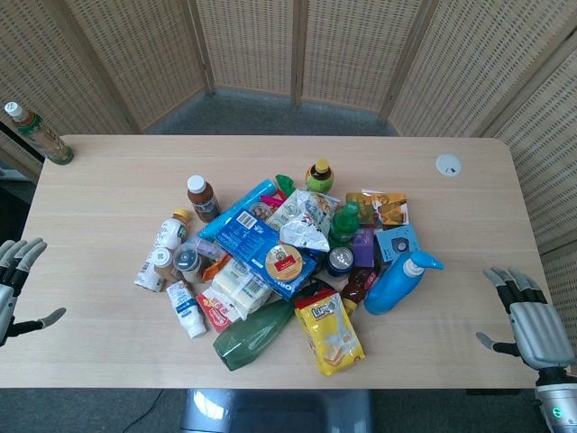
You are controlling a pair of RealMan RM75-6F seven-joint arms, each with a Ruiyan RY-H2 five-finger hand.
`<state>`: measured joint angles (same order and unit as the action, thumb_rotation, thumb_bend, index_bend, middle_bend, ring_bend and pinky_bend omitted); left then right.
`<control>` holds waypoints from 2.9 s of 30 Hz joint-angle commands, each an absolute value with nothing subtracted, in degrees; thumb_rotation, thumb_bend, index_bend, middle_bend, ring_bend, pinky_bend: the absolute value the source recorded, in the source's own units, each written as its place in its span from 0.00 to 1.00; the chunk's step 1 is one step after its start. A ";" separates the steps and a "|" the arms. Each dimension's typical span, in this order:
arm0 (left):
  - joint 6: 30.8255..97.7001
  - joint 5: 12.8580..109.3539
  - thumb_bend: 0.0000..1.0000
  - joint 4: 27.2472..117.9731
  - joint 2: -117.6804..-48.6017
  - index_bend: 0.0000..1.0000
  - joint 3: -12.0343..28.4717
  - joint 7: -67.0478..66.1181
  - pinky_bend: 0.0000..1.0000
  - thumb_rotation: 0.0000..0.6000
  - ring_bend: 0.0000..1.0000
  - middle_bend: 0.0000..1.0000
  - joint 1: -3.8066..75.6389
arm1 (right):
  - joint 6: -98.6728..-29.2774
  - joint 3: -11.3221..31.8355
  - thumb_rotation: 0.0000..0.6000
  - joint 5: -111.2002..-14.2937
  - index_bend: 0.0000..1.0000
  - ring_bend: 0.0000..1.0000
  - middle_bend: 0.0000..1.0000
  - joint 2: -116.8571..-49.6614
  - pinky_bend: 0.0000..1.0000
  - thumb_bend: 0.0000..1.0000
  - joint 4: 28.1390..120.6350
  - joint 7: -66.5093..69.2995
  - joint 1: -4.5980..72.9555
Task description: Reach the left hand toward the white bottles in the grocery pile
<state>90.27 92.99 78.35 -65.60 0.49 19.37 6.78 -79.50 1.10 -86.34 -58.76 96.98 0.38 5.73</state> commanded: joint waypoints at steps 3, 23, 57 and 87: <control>89.67 93.08 0.00 77.97 -65.98 0.00 0.14 19.04 0.00 1.00 0.00 0.00 6.86 | -79.44 1.07 1.00 -86.33 0.00 0.00 0.00 -58.81 0.00 0.00 97.01 0.21 5.75; 73.10 92.96 0.00 78.26 -70.43 0.01 3.03 10.56 0.00 1.00 0.00 0.00 19.78 | -79.85 1.28 1.00 -86.10 0.00 0.00 0.00 -58.49 0.00 0.00 97.26 0.48 5.58; 62.95 81.13 0.06 74.97 -86.05 0.59 6.18 -6.18 0.72 1.00 0.68 0.74 28.38 | -79.38 1.72 1.00 -85.29 0.00 0.00 0.00 -58.29 0.00 0.00 96.49 2.25 5.74; 80.13 81.91 0.07 110.59 -55.73 0.67 19.32 -7.38 0.79 1.00 0.83 0.89 25.16 | -79.31 1.21 1.00 -85.97 0.00 0.00 0.00 -58.66 0.00 0.00 97.20 0.18 5.76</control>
